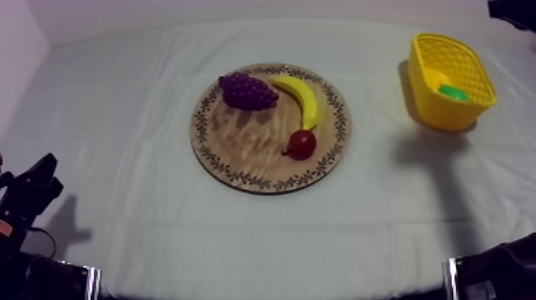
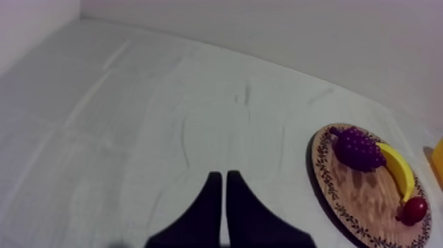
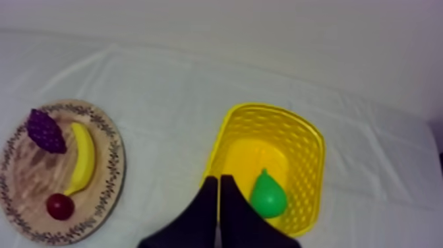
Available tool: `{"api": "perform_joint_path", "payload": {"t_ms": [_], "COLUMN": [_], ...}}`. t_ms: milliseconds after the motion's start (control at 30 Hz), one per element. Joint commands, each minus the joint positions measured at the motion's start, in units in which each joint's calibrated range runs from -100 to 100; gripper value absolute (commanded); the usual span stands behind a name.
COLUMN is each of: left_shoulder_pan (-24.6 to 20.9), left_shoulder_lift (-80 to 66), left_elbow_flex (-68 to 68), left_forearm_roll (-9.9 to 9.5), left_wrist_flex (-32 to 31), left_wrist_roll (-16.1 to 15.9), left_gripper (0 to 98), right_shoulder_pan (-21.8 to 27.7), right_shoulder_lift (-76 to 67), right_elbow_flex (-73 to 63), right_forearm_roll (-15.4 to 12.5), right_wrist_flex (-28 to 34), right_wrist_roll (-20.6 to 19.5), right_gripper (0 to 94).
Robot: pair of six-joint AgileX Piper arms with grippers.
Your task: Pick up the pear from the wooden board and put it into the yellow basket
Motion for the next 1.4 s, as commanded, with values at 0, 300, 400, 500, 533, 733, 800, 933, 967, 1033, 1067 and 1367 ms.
{"api": "perform_joint_path", "payload": {"t_ms": [0, 300, 400, 500, 533, 733, 800, 933, 967, 1033, 1067, 1367], "left_shoulder_pan": [0.01, 0.01, 0.01, 0.01, 0.01, 0.01, 0.01, 0.01, 0.01, 0.01, 0.01, 0.01], "left_shoulder_lift": [0.02, 0.02, 0.02, 0.02, 0.02, 0.02, 0.02, 0.02, 0.02, 0.02, 0.02, 0.02], "left_elbow_flex": [-0.02, -0.02, -0.02, -0.02, -0.02, -0.02, -0.02, -0.02, -0.02, -0.02, -0.02, -0.02], "left_forearm_roll": [-0.03, -0.03, -0.03, -0.03, -0.03, -0.03, -0.03, -0.03, -0.03, -0.03, -0.03, -0.03], "left_wrist_flex": [0.0, 0.0, 0.0, 0.0, 0.0, 0.0, 0.0, 0.0, 0.0, 0.0, 0.0, 0.0], "left_wrist_roll": [0.0, -0.01, -0.01, -0.01, -0.01, -0.01, -0.01, 0.0, -0.01, -0.01, -0.01, 0.01], "left_gripper": [0.1, 0.1, 0.1, 0.1, 0.1, 0.1, 0.1, 0.1, 0.1, 0.1, 0.1, 0.1], "right_shoulder_pan": [-0.19, -0.32, -0.26, -0.25, -0.32, -0.62, -0.55, -0.39, -0.28, 0.05, 0.21, 0.94], "right_shoulder_lift": [-8.46, -25.65, -31.37, -37.57, -39.67, -50.82, -53.61, -57.77, -58.22, -58.74, -58.9, -59.32], "right_elbow_flex": [9.18, 25.4, 30.69, 36.83, 39.04, 50.58, 53.56, 59.59, 60.84, 63.2, 64.3, 68.99], "right_forearm_roll": [-0.08, -2.27, -4.34, -5.96, -6.31, -7.28, -7.46, -7.88, -7.78, -7.7, -7.69, -5.97], "right_wrist_flex": [-4.97, -10.57, -11.17, -11.81, -12.07, -13.0, -13.04, -13.6, -13.86, -14.48, -15.03, -22.1], "right_wrist_roll": [-1.31, -7.39, -6.28, -5.68, -5.65, -6.89, -6.74, -5.76, -5.63, -5.83, -5.87, -3.14], "right_gripper": [0.6, 0.5, 0.5, 0.5, 0.5, 0.5, 0.5, 0.5, 0.5, 0.5, 0.5, 0.5]}}
